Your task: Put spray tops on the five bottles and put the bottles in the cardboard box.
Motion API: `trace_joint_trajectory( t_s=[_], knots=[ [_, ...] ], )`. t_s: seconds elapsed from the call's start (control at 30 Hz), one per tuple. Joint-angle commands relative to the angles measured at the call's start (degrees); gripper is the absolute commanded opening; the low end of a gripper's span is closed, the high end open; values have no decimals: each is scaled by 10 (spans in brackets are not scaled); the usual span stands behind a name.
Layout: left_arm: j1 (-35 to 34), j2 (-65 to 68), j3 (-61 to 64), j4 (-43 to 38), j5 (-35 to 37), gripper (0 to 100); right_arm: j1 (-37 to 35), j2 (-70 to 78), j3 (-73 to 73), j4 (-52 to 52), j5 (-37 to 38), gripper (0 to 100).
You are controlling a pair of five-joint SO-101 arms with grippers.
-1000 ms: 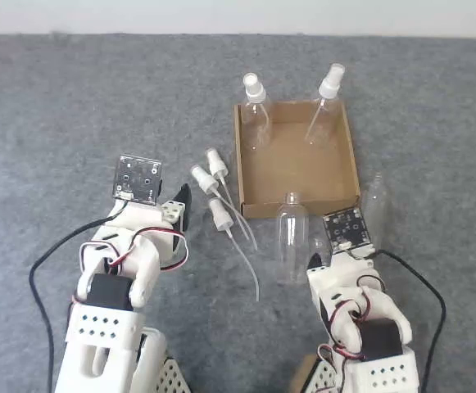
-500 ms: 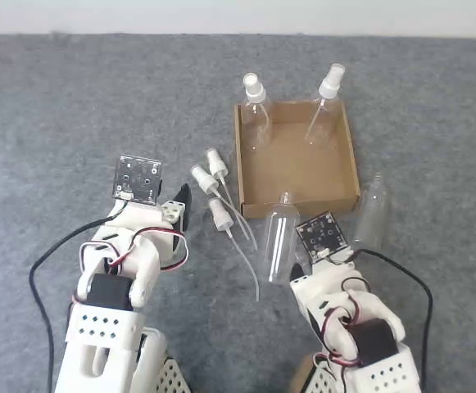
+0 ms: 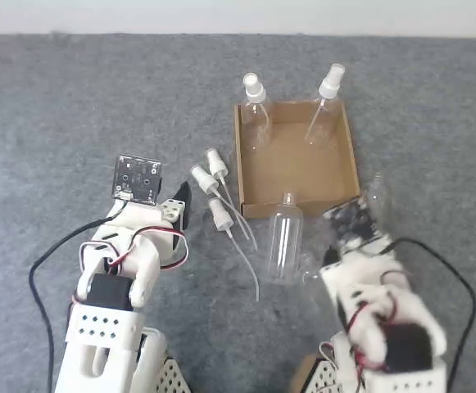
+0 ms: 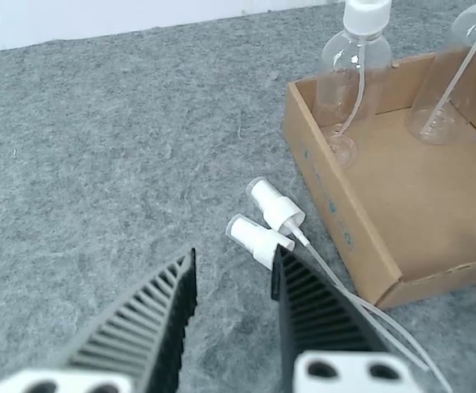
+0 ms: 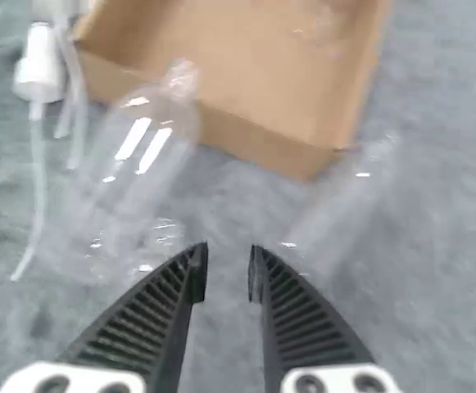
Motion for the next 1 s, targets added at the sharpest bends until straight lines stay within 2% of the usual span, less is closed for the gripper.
trace_joint_trajectory(
  t_s=[0.0, 0.17, 0.33, 0.47, 0.67, 0.8, 0.9, 0.97],
  knots=[
    [-4, -2, -3, -14, 1, 141, 101, 257, -171, 1, 17, 64],
    [-4, -2, 0, -15, 1, 141, 190, 533, -343, 36, 17, 66],
    [-4, -2, 1, -15, 1, 141, 212, 700, -459, 80, 18, 131],
    [-4, -2, 1, -15, 1, 141, 192, 744, -486, 100, 18, 188],
    [-4, -2, 0, -15, 1, 141, 180, 729, -527, 95, 33, 221],
    [-4, -2, 0, -15, 0, 141, 142, 745, -502, 71, -33, 238],
    [-4, -2, 0, -15, 0, 141, 118, 773, -461, 11, -72, 329],
    [-4, -2, 0, -15, 0, 141, 112, 793, -446, -13, -76, 356]
  ],
)
